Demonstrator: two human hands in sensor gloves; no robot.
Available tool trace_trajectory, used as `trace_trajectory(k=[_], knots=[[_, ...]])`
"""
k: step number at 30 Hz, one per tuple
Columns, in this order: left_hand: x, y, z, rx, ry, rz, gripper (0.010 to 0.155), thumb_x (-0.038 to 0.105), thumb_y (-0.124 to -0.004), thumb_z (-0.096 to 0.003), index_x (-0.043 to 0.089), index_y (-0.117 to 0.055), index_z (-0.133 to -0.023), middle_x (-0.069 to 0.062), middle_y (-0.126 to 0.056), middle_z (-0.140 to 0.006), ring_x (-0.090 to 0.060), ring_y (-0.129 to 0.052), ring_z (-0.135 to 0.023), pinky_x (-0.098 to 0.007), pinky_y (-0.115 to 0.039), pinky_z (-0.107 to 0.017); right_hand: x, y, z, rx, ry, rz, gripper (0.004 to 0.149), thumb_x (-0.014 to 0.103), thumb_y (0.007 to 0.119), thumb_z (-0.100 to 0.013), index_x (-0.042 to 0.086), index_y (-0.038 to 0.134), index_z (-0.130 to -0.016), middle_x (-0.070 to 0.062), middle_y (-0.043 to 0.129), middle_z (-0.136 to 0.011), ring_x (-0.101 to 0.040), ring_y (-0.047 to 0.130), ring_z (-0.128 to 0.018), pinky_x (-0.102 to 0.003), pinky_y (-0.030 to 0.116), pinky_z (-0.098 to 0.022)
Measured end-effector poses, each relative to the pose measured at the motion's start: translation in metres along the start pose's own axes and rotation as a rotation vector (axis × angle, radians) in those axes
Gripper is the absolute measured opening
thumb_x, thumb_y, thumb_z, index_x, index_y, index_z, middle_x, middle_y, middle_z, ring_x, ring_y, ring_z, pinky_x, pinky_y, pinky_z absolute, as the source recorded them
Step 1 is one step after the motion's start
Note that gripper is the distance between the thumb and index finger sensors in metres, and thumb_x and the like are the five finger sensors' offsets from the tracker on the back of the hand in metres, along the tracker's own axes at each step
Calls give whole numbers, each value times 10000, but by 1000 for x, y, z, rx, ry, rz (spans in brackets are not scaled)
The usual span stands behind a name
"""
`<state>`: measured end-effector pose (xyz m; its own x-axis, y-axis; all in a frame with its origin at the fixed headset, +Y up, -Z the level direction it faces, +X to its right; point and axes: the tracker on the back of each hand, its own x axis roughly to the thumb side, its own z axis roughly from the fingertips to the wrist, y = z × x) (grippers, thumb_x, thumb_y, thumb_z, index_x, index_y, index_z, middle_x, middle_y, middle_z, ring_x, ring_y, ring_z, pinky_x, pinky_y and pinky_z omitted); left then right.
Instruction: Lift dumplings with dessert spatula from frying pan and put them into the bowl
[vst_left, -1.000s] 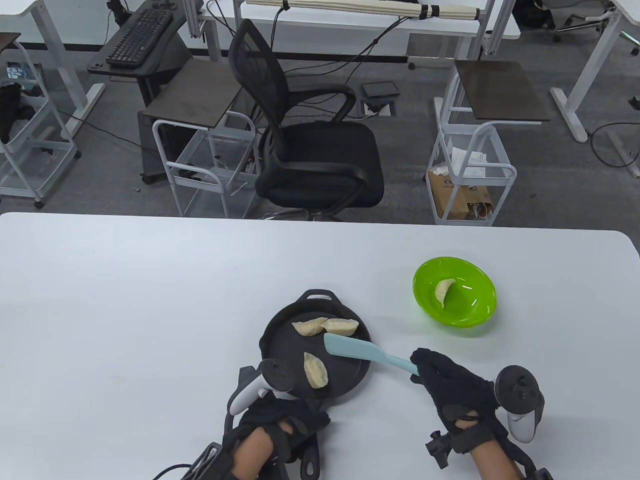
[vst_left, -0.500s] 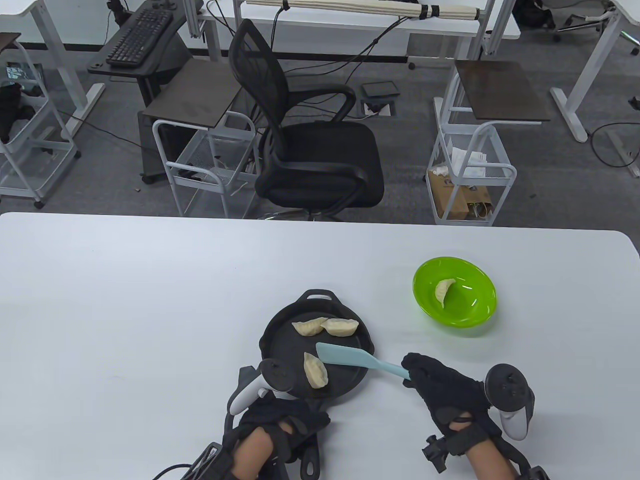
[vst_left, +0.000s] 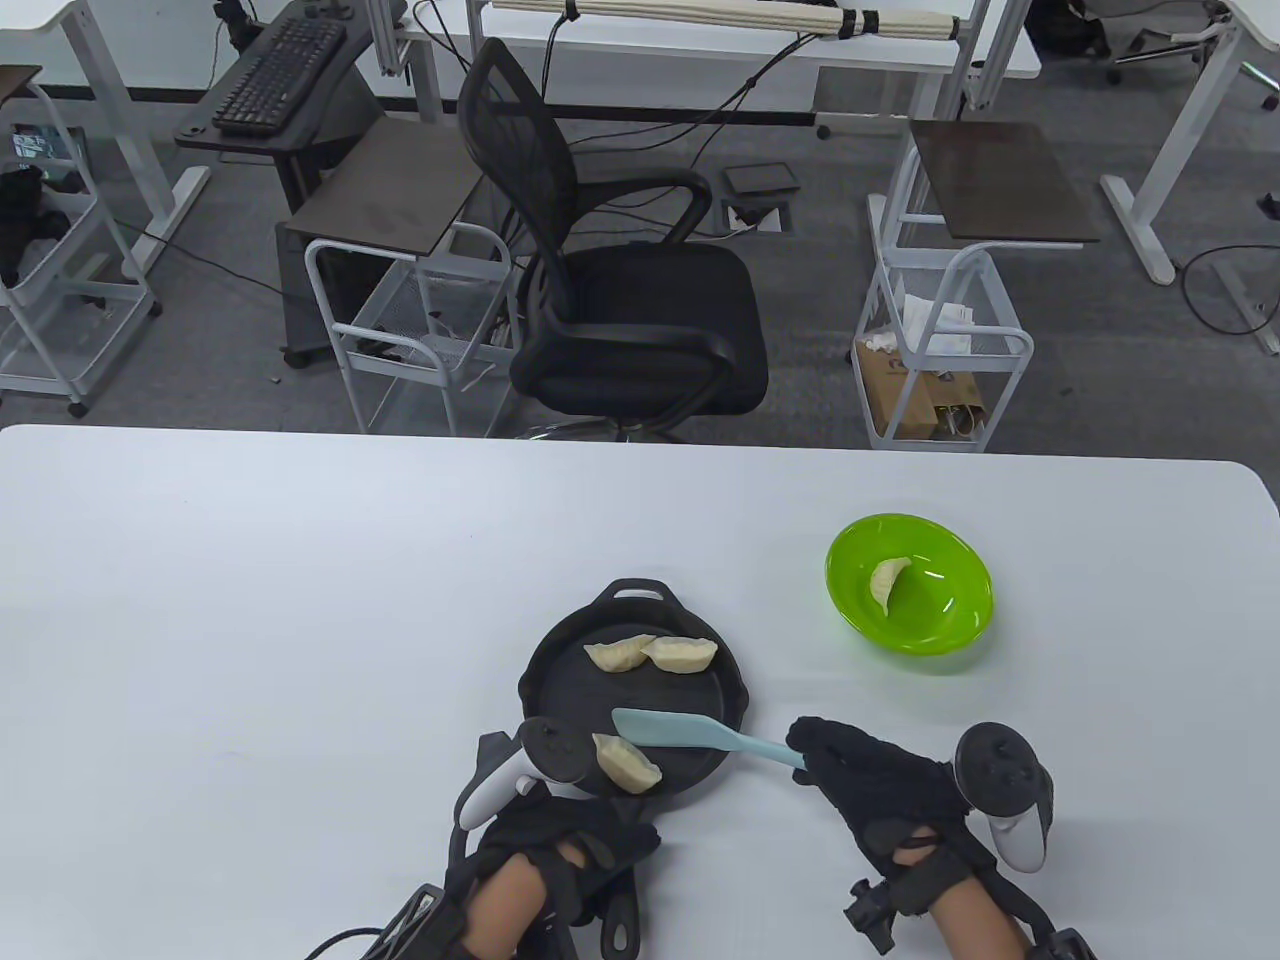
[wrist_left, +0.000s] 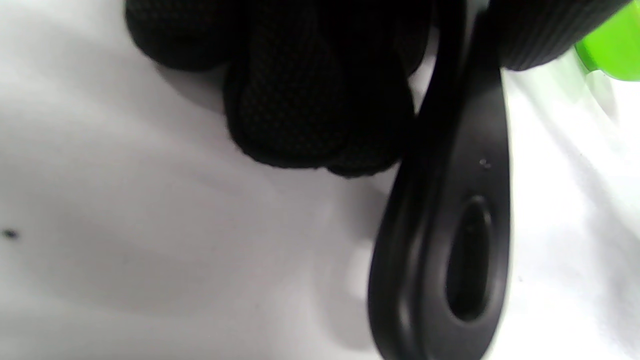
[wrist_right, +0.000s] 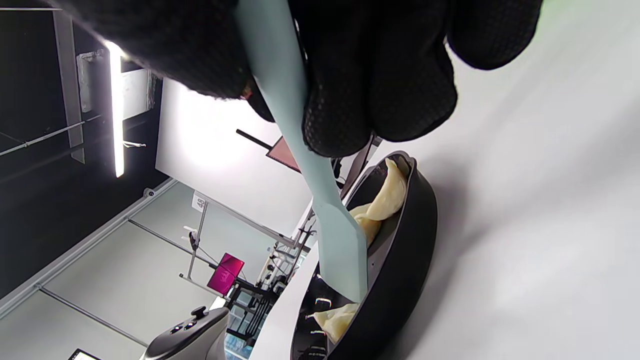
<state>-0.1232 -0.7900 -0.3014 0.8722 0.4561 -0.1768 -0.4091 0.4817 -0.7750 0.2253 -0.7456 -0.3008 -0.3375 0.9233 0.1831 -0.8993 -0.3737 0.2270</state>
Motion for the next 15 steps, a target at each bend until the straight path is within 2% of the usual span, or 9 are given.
trace_trajectory(k=[7,15], knots=[[0,1,0,-1,4,4,649,738,-722,-462,292,-663,-929,111,-1074,-604,-160,-1033,-432,-406,-790,-435,-10,8,-4,85,36,-48,433,341,784,-567,126,782,-943,-240,847,-851,-511,812,-728,-708,539,-662],[0,1,0,2,3,3,647,729,-728,-464,282,-661,-928,112,-1074,-605,-161,-1034,-432,-409,-791,-434,-21,6,-8,109,91,-85,427,314,772,-566,113,776,-942,-245,855,-840,-513,817,-720,-717,533,-662]])
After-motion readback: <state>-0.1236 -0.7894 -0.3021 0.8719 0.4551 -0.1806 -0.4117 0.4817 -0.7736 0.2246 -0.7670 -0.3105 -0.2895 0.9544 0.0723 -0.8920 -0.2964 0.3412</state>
